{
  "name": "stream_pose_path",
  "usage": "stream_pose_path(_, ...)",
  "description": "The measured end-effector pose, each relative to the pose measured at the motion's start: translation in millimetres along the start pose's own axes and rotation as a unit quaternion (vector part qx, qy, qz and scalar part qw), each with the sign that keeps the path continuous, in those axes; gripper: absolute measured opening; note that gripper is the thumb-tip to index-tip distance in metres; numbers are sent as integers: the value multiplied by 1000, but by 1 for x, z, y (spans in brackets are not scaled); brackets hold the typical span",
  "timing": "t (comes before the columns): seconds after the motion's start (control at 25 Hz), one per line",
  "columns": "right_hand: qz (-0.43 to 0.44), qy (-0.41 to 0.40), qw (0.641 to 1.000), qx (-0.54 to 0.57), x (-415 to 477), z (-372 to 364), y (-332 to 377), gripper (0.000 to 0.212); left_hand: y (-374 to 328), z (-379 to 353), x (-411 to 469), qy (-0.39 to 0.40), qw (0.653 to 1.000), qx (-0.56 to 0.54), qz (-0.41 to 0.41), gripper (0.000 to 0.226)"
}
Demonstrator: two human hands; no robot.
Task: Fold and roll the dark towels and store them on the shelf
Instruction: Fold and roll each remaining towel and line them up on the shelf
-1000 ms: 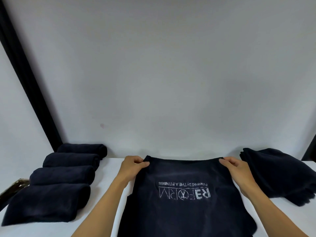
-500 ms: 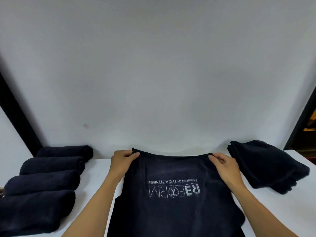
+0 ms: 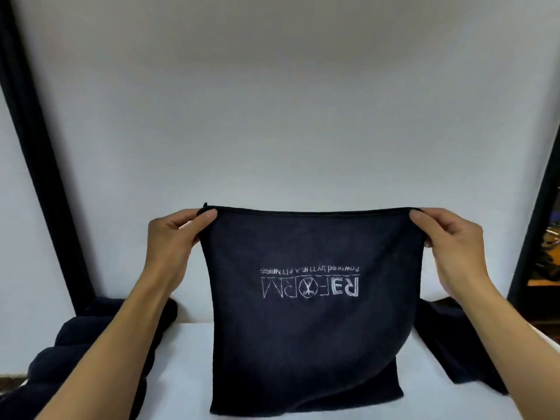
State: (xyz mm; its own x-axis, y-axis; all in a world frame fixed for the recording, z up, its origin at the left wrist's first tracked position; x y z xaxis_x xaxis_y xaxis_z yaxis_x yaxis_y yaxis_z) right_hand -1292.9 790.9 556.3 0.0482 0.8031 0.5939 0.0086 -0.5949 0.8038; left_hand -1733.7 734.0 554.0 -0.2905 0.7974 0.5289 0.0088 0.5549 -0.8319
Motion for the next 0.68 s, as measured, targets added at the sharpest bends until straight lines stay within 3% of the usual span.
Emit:
stream_pose_path(0.12,37,12,997,72,7,-3,44,7,-51,0,5,8,998,-12,-60,6)
stream_pose_path(0.32,59,24,992,106,9,-5,83,21,-86,4,-1,7,994,27,-108,10)
stream_pose_path(0.48,39,8,997,62,13,-4,73,24,-70,9,-1,24,994,98,-52,20)
stream_pose_path(0.6,-4,39,999,-4,19,-14,51,16,-56,8,4,36,974,223,2,8)
stream_pose_path(0.68,-37,54,998,-25,24,-20,37,13,-55,6,11,31,970,240,11,9)
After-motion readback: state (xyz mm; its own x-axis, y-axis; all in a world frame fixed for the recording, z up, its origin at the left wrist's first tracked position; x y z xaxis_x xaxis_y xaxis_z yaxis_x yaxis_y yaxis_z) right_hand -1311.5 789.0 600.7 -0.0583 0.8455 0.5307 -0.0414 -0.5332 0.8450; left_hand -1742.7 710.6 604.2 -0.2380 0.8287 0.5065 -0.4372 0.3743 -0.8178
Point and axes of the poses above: each hand's wrist, its own x-axis towards the middle knuckle, its own z-axis out of the back of the hand, y = z × x, the point moved 10 cm from there along x, towards the middle knuckle, and after that the axes turned 10 degrees about y, right-handed, at the moved point
